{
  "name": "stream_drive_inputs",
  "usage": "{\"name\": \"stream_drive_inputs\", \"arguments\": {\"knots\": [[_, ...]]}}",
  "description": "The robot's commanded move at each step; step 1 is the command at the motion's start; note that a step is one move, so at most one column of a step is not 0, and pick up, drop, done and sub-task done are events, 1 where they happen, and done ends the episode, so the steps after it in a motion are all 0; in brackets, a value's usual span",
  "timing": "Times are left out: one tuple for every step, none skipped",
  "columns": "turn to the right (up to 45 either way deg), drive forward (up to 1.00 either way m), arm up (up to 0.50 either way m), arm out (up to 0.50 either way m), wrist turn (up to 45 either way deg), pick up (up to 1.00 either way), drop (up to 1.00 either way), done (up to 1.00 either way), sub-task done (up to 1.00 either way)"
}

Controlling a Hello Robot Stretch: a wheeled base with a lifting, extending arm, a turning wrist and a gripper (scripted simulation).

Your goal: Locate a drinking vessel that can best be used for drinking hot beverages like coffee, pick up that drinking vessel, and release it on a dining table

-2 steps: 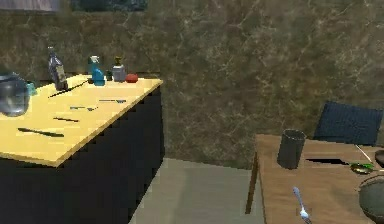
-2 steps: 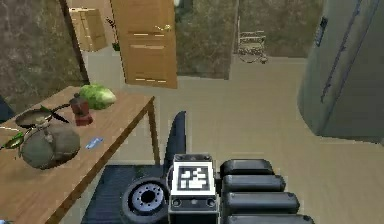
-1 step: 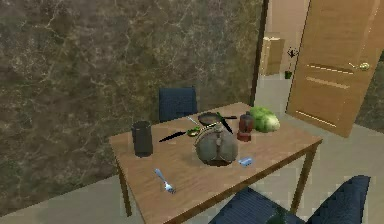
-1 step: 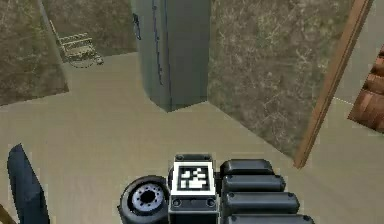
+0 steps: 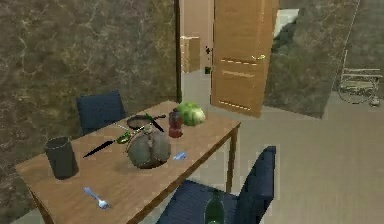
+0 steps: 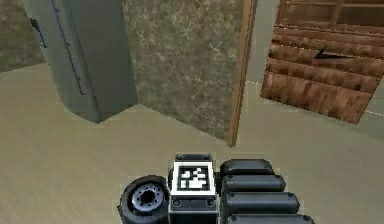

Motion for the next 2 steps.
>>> {"name": "stream_drive_inputs", "arguments": {"knots": [[0.0,0.25,0.00,0.00,0.0,0.00,0.00,0.00,0.00],[-45.0,0.00,0.00,0.00,0.0,0.00,0.00,0.00,0.00]]}}
